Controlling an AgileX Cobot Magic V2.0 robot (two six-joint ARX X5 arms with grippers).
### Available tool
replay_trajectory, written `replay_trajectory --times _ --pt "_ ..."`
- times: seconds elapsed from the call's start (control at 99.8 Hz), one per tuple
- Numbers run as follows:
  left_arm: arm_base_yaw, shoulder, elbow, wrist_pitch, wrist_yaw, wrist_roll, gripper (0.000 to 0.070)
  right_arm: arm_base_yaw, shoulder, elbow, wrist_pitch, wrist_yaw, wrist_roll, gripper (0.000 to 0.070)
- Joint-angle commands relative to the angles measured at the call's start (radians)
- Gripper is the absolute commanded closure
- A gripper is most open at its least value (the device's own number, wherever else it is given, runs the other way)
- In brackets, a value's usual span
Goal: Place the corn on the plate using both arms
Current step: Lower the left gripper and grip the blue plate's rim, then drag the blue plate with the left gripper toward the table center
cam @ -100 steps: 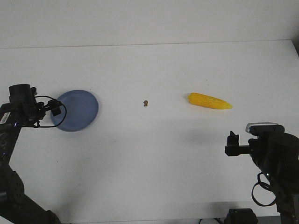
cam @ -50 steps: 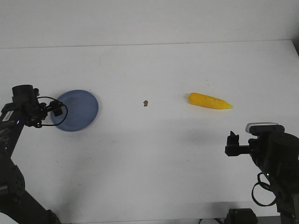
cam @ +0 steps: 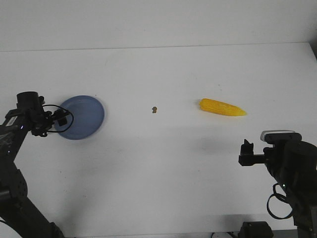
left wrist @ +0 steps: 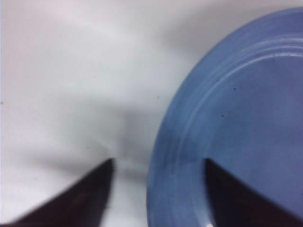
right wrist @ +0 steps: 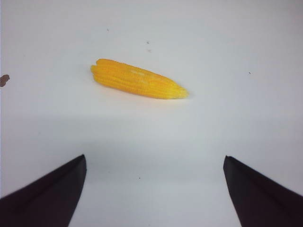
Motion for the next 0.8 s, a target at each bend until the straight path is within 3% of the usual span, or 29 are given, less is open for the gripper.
replay_trajectory --times 0.0,0.251,0.431,0.591,0.792 --pt "0.003 0.024 0.019 -0.008 0.004 -0.002 0.0700 0.000 0.005 0.015 0.009 0.000 0.010 0.0092" --pt "0.010 0.008 0.019 -0.014 0.131 -0.008 0.0693 0.000 0.005 0.015 0.009 0.000 0.010 0.0092" --pt "0.010 -0.075 0.019 -0.040 0.155 -0.012 0.0693 0.000 0.005 0.015 0.009 0.000 0.010 0.0092" --pt "-0.004 -0.174 0.019 -0.053 0.260 -0.035 0.0693 0.000 0.005 0.015 0.009 0.000 0.010 0.0092" --pt "-0.089 -0.217 0.016 -0.106 0.267 -0.037 0.0694 0.000 0.005 0.015 0.016 0.001 0.010 0.0092"
